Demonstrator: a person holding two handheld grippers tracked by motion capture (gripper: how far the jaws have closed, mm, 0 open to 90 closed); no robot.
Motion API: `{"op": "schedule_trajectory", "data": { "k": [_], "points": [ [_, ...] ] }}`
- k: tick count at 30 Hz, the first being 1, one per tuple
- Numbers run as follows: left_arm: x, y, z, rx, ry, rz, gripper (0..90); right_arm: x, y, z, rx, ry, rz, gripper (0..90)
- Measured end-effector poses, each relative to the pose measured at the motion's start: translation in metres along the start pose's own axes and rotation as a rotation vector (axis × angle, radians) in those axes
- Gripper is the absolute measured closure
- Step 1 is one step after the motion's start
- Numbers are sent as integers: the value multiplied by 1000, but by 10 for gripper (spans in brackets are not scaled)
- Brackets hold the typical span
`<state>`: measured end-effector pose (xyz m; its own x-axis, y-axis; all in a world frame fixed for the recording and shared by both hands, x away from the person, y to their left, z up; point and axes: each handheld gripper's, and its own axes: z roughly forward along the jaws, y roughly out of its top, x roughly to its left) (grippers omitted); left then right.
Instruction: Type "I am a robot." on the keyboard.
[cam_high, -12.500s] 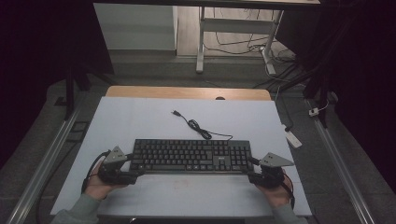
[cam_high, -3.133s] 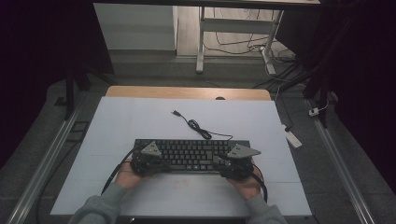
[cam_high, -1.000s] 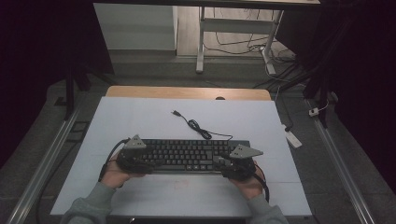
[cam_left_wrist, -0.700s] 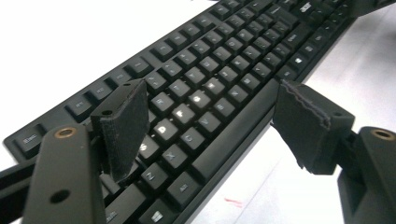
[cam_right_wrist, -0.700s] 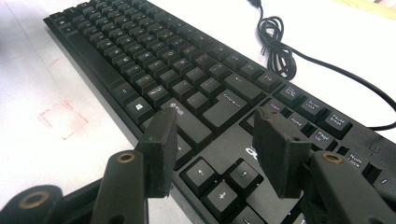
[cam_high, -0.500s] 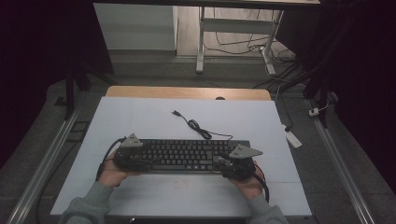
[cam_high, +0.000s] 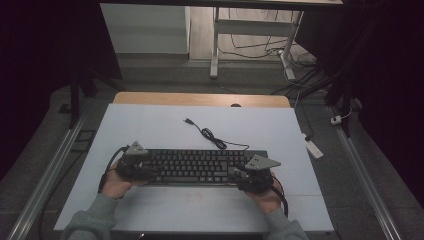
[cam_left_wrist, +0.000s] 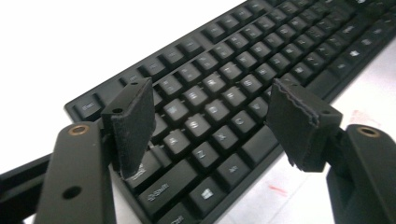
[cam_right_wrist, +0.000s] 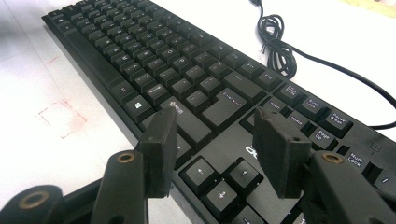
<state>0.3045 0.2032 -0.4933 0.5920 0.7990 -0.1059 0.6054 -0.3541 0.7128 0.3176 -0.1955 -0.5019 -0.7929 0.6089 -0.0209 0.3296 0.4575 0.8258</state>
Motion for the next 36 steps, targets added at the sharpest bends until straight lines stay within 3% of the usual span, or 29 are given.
{"op": "schedule_trajectory", "data": {
  "k": [7,23,36],
  "points": [
    [7,-4,1,-5,33,-25,439,-1,0,0,2,-3,1,501],
    [10,-9,10,34,22,-17,880,-1,-1,1,11,-3,-1,501],
    [9,-11,19,65,44,-11,890,-1,-2,2,16,-6,2,501]
  ]
}}
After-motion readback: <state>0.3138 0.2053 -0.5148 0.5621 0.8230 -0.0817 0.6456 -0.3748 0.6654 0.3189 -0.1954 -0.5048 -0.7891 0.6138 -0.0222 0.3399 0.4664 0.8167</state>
